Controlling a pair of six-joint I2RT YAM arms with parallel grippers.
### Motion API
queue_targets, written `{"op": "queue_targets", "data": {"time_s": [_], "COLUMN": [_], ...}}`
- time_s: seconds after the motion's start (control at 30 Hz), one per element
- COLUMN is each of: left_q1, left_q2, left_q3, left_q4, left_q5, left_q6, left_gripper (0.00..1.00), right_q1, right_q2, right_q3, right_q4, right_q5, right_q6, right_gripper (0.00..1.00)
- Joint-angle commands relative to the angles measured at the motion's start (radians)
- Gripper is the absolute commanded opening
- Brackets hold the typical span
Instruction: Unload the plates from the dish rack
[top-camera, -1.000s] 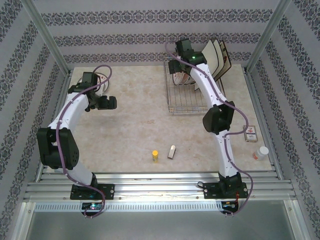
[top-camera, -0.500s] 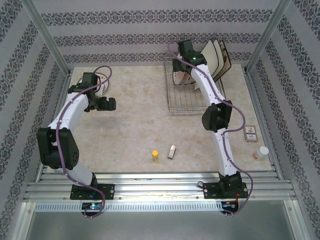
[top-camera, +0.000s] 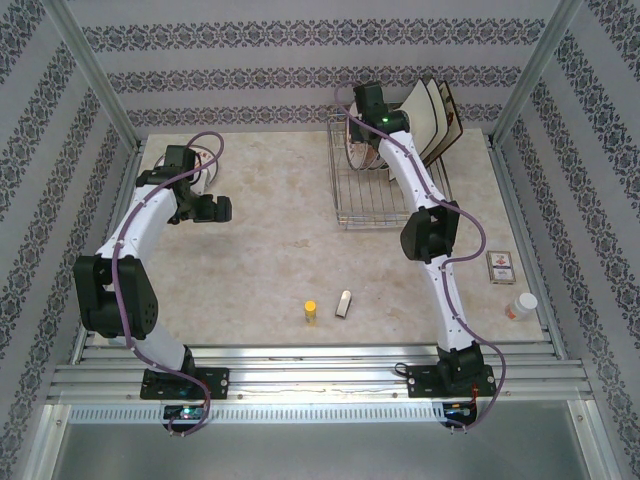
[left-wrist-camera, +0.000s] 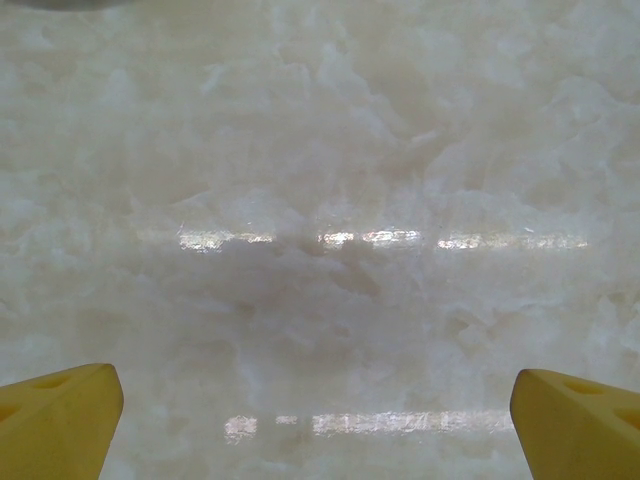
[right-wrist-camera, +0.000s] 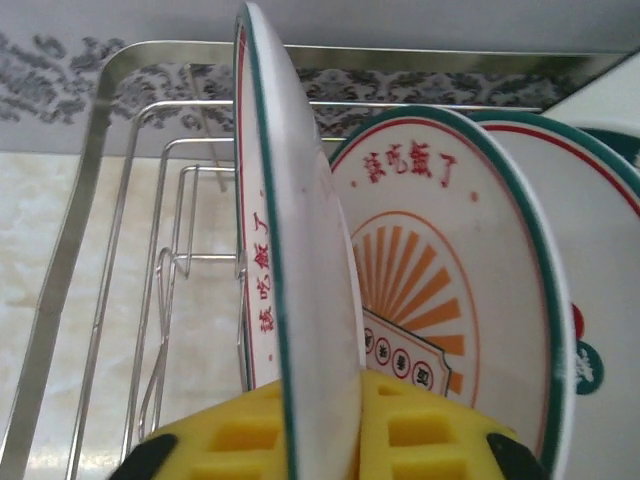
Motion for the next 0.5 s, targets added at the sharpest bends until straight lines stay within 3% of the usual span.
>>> {"op": "queue_targets", "data": {"time_s": [0.0, 0.07, 0.47], "left_q1": [-0.005, -0.004, -0.005], "left_q2": [-0.013, -0.009, 0.015], "left_q3": [0.015, 0.017, 0.032], "left_q4": [-0.036, -0.038, 0.001], "left_q5": [-0.026, -0.024, -0.029], "left_q6": [0.015, 0.013, 0.0], "left_gripper": [1.0, 1.0, 1.0], "right_q1": [0.012, 0.013, 0.046], "right_q2": [-0.001, -0.012, -0.179], "right_q3": [0.034, 0.034, 0.024], "right_q4": [0.013, 0.007, -0.047], "right_q5": [-0.031, -0.031, 0.001], "right_q6": [0.002, 0.004, -0.049], "right_gripper": [0.05, 0.0, 0.0]}}
